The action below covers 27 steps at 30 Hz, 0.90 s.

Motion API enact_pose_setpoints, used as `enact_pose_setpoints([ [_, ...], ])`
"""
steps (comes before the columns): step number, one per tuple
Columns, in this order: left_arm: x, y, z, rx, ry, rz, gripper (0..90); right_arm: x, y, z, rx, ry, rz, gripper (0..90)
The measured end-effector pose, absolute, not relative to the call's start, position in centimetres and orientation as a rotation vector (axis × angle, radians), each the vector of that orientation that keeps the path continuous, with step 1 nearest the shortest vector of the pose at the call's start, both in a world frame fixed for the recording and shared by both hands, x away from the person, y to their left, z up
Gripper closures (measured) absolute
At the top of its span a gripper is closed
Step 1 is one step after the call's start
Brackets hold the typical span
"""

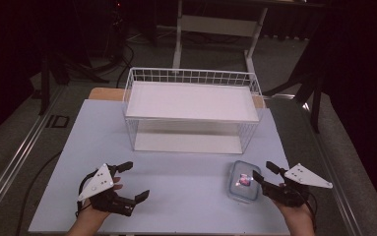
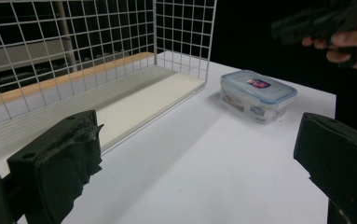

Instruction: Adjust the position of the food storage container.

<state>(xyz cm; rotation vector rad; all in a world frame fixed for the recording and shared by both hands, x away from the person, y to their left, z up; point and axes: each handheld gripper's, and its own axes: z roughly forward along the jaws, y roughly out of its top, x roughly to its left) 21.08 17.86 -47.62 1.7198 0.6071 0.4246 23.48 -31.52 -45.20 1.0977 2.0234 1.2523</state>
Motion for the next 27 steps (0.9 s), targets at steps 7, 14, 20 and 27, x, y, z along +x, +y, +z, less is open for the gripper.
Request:
enact_pose_setpoints([
  [7, 21.1, 17.6, -47.7, 1.729, 0.601, 0.416, 1.6, 23.4, -33.1, -47.7, 1.157, 2.084, 1.126, 64.0],
  [14, 21.1, 17.5, -47.7, 1.726, 0.602, 0.402, 1.6, 23.1, -34.0, -49.2, 1.230, 2.094, 1.038, 80.7],
  [20, 21.1, 17.5, -47.6, 1.722, 0.598, 0.391, 1.6, 23.1, -33.9, -50.5, 1.258, 2.205, 1.014, 89.7],
  [27, 21.1, 17.3, -47.7, 1.737, 0.588, 0.396, 1.6, 22.7, -33.4, -51.9, 1.263, 2.301, 0.955, 89.9],
])
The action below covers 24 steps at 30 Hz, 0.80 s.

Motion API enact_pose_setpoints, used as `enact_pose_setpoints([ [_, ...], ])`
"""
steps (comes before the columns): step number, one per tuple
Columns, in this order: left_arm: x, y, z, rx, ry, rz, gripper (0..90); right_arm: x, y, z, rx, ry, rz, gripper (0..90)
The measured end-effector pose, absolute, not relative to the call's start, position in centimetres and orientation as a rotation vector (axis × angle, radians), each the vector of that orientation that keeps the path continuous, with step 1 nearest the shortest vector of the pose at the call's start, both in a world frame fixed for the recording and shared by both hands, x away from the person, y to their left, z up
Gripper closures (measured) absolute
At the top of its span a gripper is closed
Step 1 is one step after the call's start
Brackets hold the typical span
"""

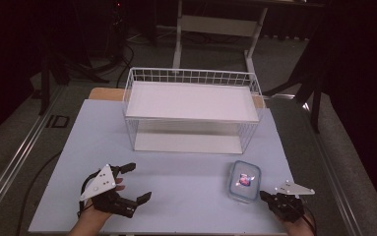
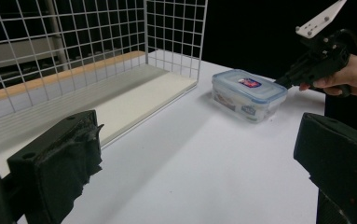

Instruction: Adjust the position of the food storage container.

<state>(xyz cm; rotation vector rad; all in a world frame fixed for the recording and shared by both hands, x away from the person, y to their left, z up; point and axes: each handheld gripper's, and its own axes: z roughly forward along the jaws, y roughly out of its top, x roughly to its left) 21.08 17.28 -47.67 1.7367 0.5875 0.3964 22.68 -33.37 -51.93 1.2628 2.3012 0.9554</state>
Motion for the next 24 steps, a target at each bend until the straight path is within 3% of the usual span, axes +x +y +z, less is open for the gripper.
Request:
enact_pose_setpoints([
  [20, 21.2, 16.9, -47.7, 1.763, 0.578, 0.405, 1.6, 24.0, -28.2, -52.6, 1.065, 2.423, 1.045, 90.0],
  [24, 21.1, 16.9, -47.8, 1.760, 0.580, 0.407, 1.6, 24.3, -29.1, -52.5, 1.068, 2.411, 1.013, 90.0],
])
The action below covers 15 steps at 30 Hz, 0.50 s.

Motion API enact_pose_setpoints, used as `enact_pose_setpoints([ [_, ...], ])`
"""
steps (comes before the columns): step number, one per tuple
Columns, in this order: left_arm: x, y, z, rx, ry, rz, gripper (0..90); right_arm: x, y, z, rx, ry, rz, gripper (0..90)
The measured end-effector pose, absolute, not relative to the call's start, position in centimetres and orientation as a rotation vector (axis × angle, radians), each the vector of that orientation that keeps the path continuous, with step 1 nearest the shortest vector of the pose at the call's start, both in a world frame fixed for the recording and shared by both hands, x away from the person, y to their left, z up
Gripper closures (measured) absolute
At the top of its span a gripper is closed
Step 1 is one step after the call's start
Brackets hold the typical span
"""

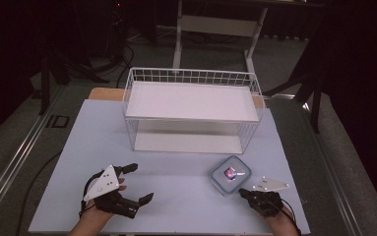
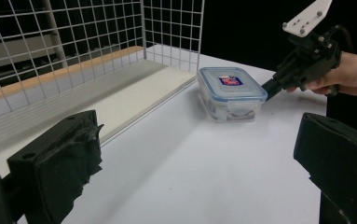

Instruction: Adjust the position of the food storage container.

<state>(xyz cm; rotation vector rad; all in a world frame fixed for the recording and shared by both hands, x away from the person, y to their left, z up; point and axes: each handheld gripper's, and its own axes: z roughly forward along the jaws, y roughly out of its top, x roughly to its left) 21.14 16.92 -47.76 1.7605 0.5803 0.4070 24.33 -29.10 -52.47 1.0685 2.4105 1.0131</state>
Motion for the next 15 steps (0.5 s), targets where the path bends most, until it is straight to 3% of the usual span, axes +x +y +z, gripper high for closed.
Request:
enact_pose_setpoints([
  [8, 21.2, 16.8, -47.8, 1.769, 0.574, 0.409, 1.6, 28.3, -33.1, -51.3, 1.189, 2.225, 0.895, 90.0],
  [15, 21.2, 16.9, -47.8, 1.763, 0.581, 0.409, 1.6, 30.6, -32.5, -51.7, 1.230, 2.211, 0.928, 90.0],
])
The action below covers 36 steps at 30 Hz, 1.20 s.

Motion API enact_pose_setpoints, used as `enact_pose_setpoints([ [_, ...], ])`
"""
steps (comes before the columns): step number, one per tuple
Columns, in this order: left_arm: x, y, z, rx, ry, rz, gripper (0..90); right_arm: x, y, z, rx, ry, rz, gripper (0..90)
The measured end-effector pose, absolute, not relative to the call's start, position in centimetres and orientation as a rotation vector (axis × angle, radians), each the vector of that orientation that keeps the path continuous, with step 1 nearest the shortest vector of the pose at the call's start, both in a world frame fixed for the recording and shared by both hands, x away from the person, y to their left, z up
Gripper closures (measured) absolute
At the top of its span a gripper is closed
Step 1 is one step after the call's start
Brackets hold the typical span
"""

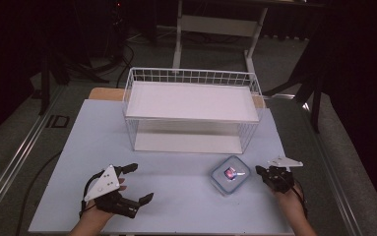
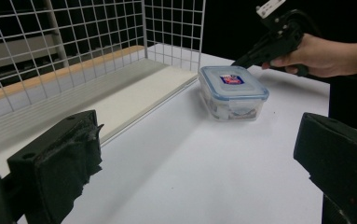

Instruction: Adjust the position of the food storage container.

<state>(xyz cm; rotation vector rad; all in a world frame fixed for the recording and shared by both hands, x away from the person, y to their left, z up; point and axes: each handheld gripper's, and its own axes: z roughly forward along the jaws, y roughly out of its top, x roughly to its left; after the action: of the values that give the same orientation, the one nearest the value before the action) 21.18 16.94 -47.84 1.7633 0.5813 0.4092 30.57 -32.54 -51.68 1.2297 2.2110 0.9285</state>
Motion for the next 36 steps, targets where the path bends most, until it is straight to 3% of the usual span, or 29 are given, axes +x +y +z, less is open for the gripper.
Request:
enact_pose_setpoints([
  [12, 21.2, 16.9, -47.9, 1.771, 0.581, 0.407, 1.6, 30.7, -31.1, -51.7, 1.213, 2.270, 0.990, 90.0],
  [36, 21.3, 16.7, -48.1, 1.790, 0.577, 0.405, 1.6, 26.7, -25.6, -52.1, 1.117, 2.472, 1.062, 90.0],
])
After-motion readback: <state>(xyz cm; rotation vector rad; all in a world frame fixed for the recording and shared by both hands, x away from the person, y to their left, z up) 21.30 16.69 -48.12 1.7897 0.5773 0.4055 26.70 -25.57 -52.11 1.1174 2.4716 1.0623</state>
